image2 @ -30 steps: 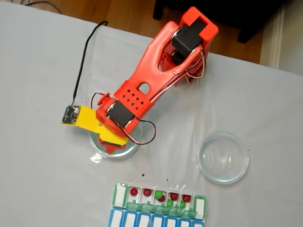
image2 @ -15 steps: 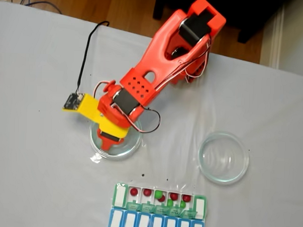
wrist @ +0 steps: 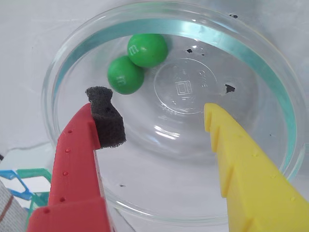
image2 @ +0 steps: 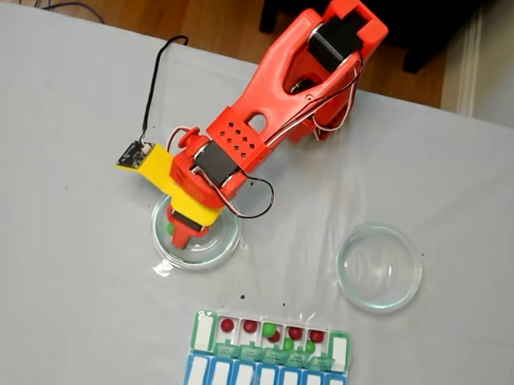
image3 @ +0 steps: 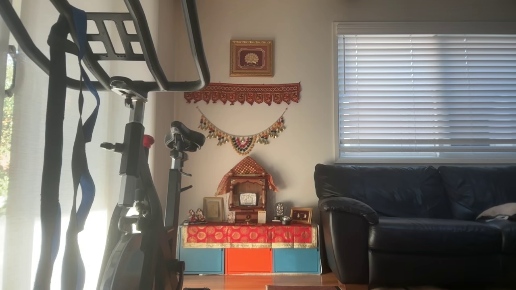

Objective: Sort medicines into box.

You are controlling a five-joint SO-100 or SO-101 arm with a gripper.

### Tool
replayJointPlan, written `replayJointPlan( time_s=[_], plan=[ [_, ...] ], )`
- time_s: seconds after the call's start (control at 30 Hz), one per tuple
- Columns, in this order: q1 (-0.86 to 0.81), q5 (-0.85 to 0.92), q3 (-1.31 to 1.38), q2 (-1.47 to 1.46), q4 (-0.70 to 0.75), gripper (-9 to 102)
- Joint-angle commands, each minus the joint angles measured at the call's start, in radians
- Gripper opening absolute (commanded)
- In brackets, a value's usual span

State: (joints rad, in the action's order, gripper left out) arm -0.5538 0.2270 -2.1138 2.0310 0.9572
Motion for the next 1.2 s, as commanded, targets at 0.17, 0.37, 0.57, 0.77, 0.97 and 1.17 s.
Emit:
replayJointPlan(
  time_s=[0.17,0.37,0.57,0.77,0.97,1.17],
  plan=[
    [0.000,-0.069,0.206,-0.103,0.109,32],
    [0.006,-0.100,0.268,-0.164,0.144,33],
    [0.014,-0.115,0.282,-0.184,0.147,34],
    [0.025,-0.149,0.293,-0.221,0.147,35],
    [0.028,-0.155,0.293,-0.229,0.147,35],
    [0.021,-0.144,0.299,-0.222,0.147,34]
  ],
)
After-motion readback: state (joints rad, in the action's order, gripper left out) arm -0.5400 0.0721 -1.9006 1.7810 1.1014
